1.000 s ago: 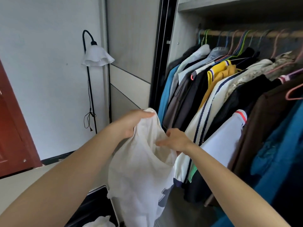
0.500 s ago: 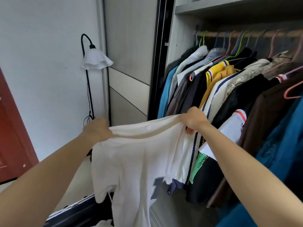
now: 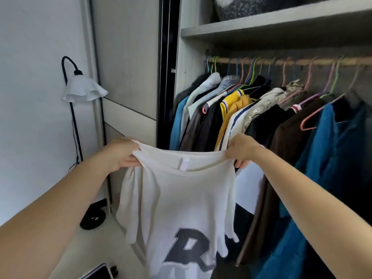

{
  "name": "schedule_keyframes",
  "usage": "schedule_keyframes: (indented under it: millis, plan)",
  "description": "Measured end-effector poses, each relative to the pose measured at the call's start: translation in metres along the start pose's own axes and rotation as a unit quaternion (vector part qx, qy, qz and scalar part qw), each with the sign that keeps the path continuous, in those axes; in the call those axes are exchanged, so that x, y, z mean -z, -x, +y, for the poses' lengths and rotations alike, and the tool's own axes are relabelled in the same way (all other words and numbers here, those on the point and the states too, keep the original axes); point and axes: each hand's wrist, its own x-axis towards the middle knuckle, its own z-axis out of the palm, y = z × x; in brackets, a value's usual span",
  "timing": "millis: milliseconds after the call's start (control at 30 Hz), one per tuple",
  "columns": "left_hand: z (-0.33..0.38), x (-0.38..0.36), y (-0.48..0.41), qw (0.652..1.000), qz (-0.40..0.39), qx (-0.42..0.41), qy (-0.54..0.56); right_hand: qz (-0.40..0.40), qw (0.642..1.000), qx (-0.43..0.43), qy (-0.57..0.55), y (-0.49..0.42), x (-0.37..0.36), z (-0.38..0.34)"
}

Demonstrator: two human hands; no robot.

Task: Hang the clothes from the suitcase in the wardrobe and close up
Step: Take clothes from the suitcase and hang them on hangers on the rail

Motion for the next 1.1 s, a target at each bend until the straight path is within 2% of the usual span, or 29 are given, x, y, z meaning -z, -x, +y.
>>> schedule_keyframes:
  millis: [100,200,300,433,533,600,700,767,833,933,1000,1100]
  plan:
    - [0.018,-0.024,-0.004,0.995,-0.032,-0.004,0.091,-0.017,0.999,-0.009,-0.036,0.002,0.021,0.009]
    - [0.040,-0.055,-0.006,0.990,-0.090,-0.006,0.113,-0.042,0.997,-0.007,-0.070,0.012,0.043,0.032]
    - [0.060,-0.092,-0.011,0.984,-0.108,-0.014,0.143,-0.027,0.993,-0.015,-0.118,0.023,0.068,0.055]
    - [0.092,-0.151,-0.001,0.963,-0.146,-0.023,0.225,0.003,0.997,-0.054,-0.060,0.041,0.098,0.074]
    - [0.114,-0.192,0.009,0.947,-0.205,-0.042,0.243,0.061,0.987,-0.102,-0.108,0.046,0.126,0.088]
    - [0.117,-0.215,0.010,0.949,-0.225,-0.050,0.216,0.158,0.973,-0.126,-0.114,0.045,0.143,0.098]
    - [0.102,-0.244,0.012,0.966,-0.208,-0.049,0.146,0.326,0.932,-0.152,0.040,0.047,0.160,0.117]
    - [0.088,-0.263,0.023,0.971,-0.217,-0.022,0.100,0.365,0.892,-0.199,0.174,0.051,0.163,0.133]
    - [0.075,-0.275,0.029,0.976,-0.205,0.034,0.061,0.327,0.851,-0.285,0.296,0.050,0.162,0.152]
    - [0.073,-0.280,0.029,0.977,-0.201,0.047,0.048,0.310,0.791,-0.371,0.374,0.045,0.166,0.170]
    - [0.074,-0.279,0.022,0.978,-0.199,0.024,0.049,0.297,0.782,-0.396,0.379,0.044,0.171,0.171]
    - [0.081,-0.271,0.018,0.976,-0.208,-0.030,0.054,0.243,0.790,-0.386,0.409,0.045,0.179,0.169]
